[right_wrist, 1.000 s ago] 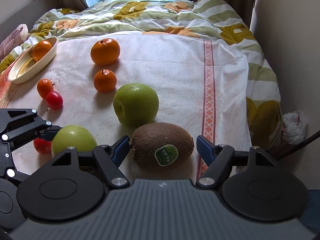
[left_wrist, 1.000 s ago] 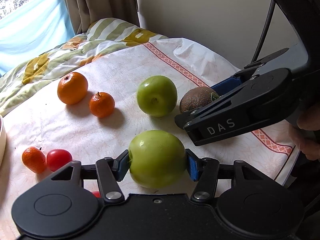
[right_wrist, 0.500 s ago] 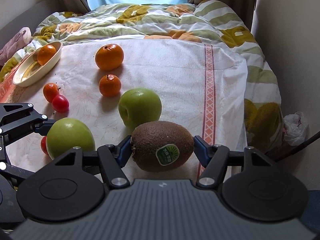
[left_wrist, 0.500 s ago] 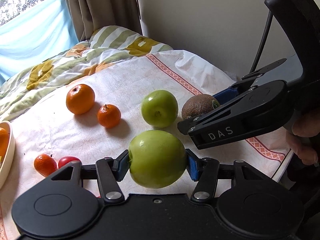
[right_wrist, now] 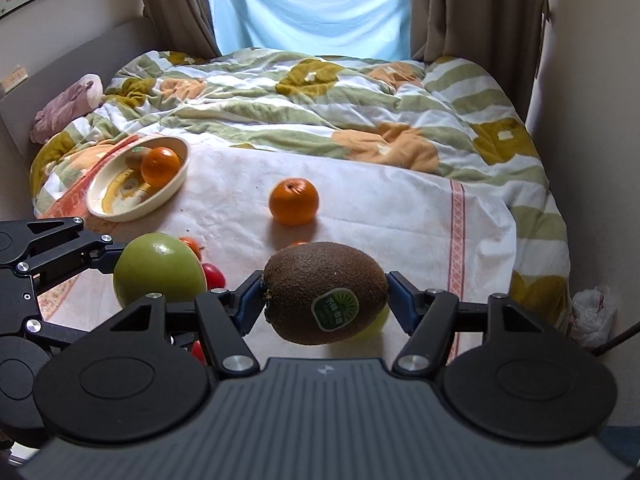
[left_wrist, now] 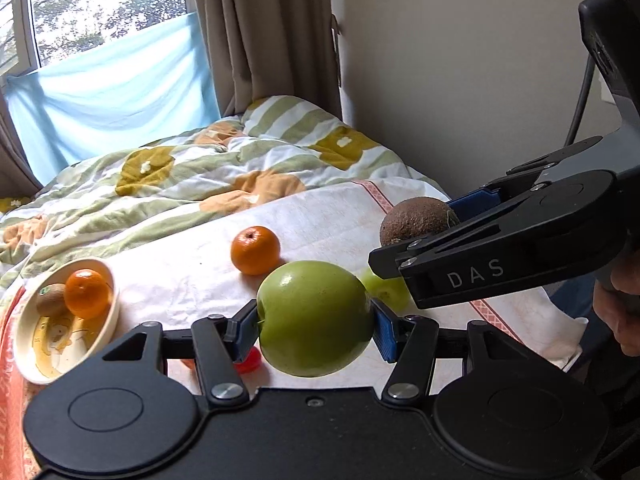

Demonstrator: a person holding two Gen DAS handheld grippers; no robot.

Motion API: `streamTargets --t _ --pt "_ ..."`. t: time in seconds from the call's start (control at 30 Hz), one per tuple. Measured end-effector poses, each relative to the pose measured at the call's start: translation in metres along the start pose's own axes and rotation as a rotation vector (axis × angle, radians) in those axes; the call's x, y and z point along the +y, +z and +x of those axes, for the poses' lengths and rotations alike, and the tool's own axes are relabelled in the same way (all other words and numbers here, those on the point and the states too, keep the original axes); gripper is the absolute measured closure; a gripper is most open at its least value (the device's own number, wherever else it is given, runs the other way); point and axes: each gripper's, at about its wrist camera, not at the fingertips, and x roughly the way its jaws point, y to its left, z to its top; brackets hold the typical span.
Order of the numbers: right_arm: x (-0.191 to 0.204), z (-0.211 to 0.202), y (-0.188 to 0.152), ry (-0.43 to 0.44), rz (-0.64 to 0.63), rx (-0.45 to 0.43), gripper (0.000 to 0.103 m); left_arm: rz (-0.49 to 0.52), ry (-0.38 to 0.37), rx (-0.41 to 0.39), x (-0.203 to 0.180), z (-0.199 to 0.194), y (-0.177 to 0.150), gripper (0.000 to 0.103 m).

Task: Organize fruits
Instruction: 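Carry apple and kiwi to the bowl while the left tool releases the apple inside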

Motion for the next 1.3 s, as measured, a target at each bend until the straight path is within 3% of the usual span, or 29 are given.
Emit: streamTargets --t 0.33,0.7,1.0,1.3 --pt "0.083 -0.004 0.059 0.136 -0.097 -0.062 0.023 -0.125 0.158 -0.042 0.079 -0.047 0.008 0.042" --pt "0.186 0.05 0.123 0.247 -0.101 -0.043 0.023 -0.188 0.304 -0.012 0.208 -0.052 0.005 0.042" --pt "0.245 0.131 0.148 0.22 -0.054 0.045 0.023 -0.168 0.266 0.059 0.29 -0.009 -0.015 0.042" --pt "0.255 0.198 0.136 0.137 0.006 0.145 0.023 -0.109 0.176 0.126 0.331 0.054 -0.03 0.042"
